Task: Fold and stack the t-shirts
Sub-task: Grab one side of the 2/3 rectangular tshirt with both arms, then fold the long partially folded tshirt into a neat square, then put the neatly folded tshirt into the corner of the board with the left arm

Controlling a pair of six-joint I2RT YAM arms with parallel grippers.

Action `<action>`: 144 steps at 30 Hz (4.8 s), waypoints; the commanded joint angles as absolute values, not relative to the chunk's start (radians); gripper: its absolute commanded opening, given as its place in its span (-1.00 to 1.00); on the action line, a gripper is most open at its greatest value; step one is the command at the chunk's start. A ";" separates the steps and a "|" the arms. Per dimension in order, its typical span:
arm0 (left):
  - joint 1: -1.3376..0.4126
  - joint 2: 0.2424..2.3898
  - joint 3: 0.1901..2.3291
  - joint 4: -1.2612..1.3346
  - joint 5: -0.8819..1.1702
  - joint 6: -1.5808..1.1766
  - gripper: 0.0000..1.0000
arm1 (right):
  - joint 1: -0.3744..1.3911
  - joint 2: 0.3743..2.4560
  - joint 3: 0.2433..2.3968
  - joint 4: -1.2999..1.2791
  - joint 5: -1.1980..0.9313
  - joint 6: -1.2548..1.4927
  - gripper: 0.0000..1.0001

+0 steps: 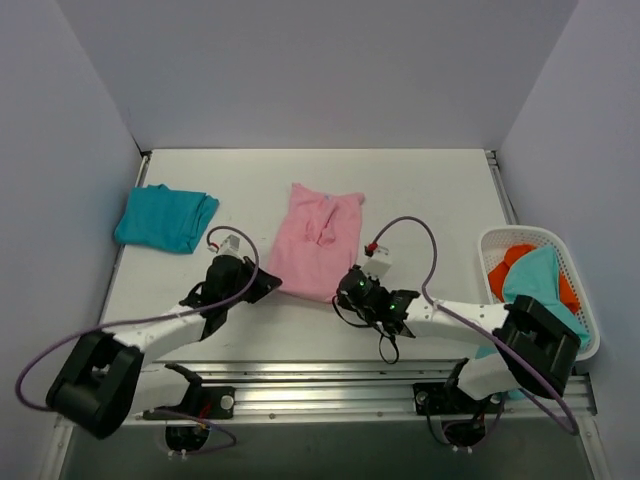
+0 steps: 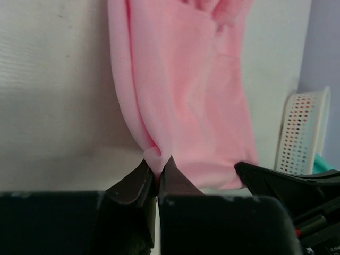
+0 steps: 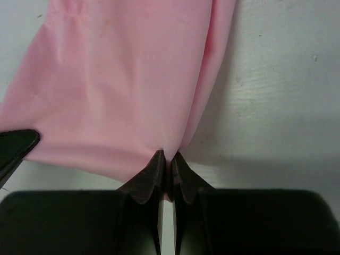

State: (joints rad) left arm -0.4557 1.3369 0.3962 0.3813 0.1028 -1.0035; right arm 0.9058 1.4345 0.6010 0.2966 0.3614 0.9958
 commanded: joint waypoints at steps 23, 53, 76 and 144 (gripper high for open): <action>-0.505 1.417 0.905 0.098 -0.035 -0.851 -0.95 | 0.779 1.457 1.009 -0.055 0.597 0.830 -1.00; -0.181 2.157 1.675 0.146 0.371 -0.830 0.54 | 0.447 2.179 1.772 -0.073 0.382 0.652 -0.09; -0.112 1.826 1.328 0.294 0.263 -1.104 0.88 | 0.439 1.792 1.452 0.141 0.353 0.635 1.00; -0.017 2.232 1.921 -0.215 -0.077 -0.786 -0.95 | 0.457 0.925 0.858 0.113 0.267 0.729 1.00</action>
